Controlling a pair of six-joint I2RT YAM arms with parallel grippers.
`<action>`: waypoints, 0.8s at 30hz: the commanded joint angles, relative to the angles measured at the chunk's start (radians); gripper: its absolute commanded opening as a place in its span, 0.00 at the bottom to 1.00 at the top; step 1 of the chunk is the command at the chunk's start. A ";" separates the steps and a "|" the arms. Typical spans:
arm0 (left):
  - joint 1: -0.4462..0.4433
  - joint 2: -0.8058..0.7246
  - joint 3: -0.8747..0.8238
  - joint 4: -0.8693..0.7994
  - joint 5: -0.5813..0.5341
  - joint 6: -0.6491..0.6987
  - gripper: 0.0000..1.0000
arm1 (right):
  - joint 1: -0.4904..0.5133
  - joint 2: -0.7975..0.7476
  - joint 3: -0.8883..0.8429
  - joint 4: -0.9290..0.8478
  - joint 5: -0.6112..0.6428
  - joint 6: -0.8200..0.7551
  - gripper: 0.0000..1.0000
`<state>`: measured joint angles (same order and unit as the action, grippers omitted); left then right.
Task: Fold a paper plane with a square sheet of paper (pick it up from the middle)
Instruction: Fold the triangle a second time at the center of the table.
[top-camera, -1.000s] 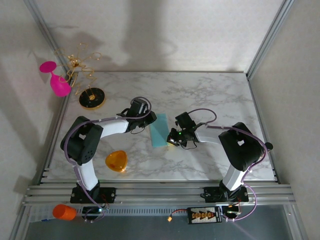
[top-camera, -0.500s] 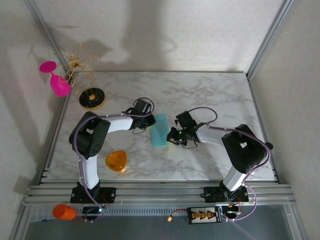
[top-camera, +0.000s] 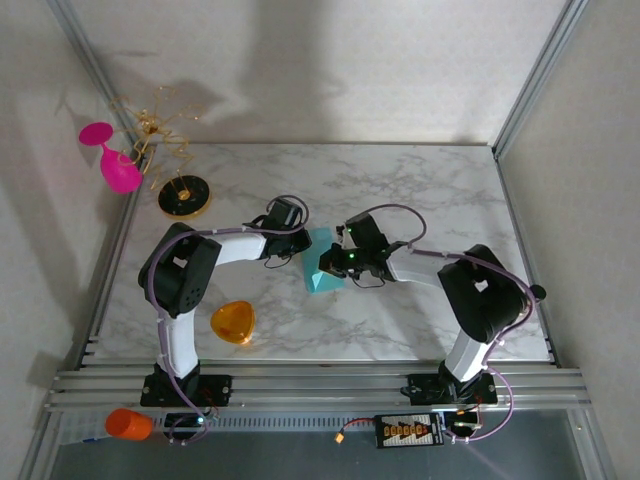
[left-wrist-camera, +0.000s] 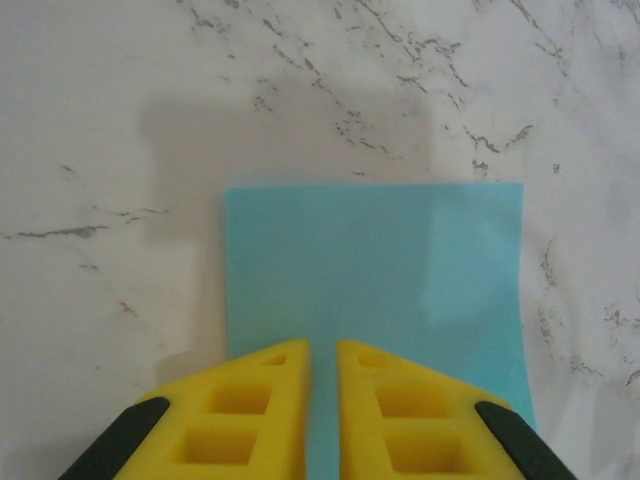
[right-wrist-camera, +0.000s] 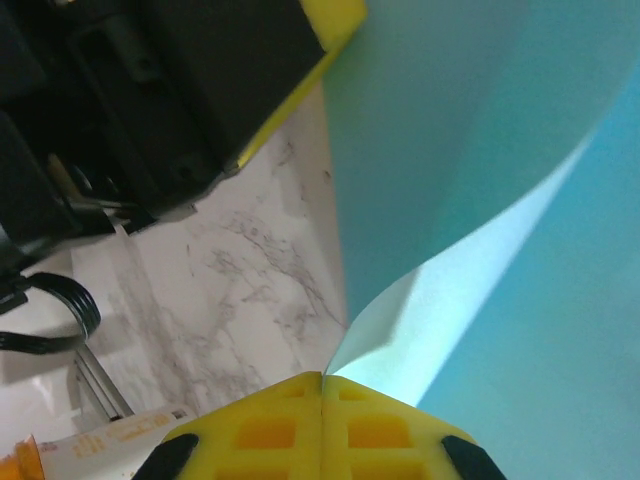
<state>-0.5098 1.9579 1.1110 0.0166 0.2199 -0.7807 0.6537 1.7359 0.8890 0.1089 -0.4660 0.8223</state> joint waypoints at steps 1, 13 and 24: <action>-0.003 0.015 -0.007 -0.046 0.001 0.015 0.16 | 0.009 0.043 0.044 0.041 -0.002 -0.008 0.00; -0.003 0.018 -0.012 -0.042 0.014 0.009 0.16 | 0.012 0.122 0.101 0.021 0.021 -0.019 0.00; -0.004 0.014 -0.016 -0.038 0.021 0.004 0.16 | 0.013 0.164 0.112 0.010 0.033 -0.009 0.00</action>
<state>-0.5098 1.9579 1.1110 0.0174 0.2245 -0.7811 0.6582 1.8801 0.9821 0.1291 -0.4454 0.8219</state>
